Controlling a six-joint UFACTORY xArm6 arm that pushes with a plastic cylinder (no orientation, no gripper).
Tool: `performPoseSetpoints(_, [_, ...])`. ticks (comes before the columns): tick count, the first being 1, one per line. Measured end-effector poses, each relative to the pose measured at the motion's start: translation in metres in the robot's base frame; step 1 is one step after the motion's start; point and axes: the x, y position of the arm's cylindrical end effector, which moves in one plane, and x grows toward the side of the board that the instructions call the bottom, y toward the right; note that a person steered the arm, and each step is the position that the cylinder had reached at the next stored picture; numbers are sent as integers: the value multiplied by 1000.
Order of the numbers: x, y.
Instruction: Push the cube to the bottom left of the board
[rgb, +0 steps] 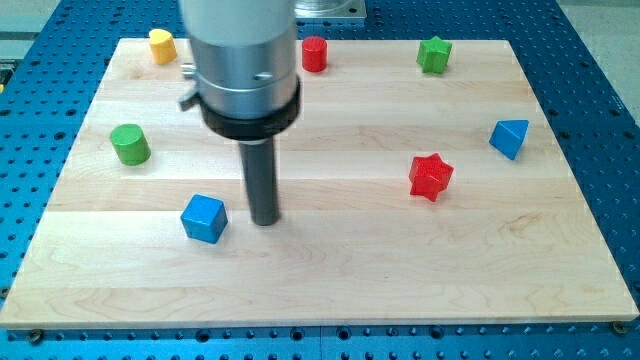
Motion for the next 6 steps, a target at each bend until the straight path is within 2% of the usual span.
performPoseSetpoints(2, [0,-114])
performPoseSetpoints(4, [10,-29])
performPoseSetpoints(5, [46,-71])
performPoseSetpoints(6, [38,-112])
